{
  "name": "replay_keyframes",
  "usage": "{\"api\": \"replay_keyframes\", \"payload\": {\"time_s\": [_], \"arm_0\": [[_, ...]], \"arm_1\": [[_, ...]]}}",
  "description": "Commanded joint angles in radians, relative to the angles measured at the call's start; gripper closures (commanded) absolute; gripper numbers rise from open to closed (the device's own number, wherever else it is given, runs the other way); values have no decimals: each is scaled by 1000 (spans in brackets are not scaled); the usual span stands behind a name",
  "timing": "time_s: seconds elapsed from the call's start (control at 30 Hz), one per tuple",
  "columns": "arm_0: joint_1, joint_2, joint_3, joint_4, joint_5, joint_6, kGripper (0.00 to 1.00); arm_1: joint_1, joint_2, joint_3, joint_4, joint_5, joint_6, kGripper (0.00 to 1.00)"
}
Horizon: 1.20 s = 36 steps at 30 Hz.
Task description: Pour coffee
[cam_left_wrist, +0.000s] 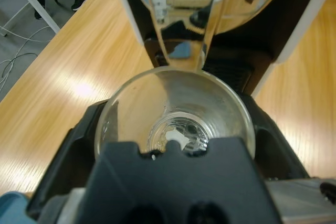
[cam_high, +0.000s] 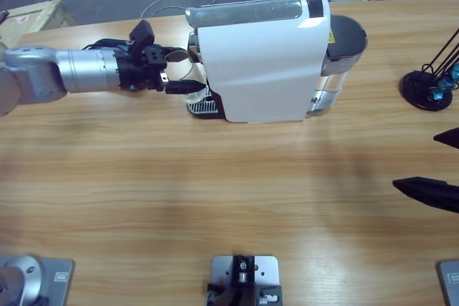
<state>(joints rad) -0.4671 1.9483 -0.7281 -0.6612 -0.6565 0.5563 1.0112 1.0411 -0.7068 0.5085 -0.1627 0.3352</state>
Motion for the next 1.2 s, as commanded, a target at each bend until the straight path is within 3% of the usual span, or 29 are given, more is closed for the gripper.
{"api": "replay_keyframes", "payload": {"time_s": [0.03, 0.53, 0.57, 0.6, 0.63, 0.7, 0.77, 0.83, 1.2], "arm_0": [[-36, 32, -19, 75, -22, 3, 1000], [-70, 38, -82, 182, 61, 2, 1000], [-70, 38, -83, 185, 61, 2, 834], [-72, 38, -82, 186, 62, 3, 571], [-77, 38, -82, 185, 69, 2, 401], [-82, 42, -86, 184, 94, -5, 218], [-95, 46, -93, 184, 127, -7, 172], [-99, 47, -94, 184, 137, -7, 28], [-101, -9, -48, 175, 136, -10, 18]], "arm_1": [[9, -36, 33, -7, 2, 13, 0], [9, -43, 38, -12, 0, 15, 0], [8, -42, 39, -14, 0, 16, 0], [9, -40, 40, -15, 0, 16, 0], [8, -39, 40, -15, 0, 16, 0], [8, -38, 40, -16, 0, 16, 0], [8, -38, 40, -16, 2, 16, 0], [8, -34, 40, -16, 2, 16, 0], [8, -25, 41, -21, 3, 16, 0]]}}
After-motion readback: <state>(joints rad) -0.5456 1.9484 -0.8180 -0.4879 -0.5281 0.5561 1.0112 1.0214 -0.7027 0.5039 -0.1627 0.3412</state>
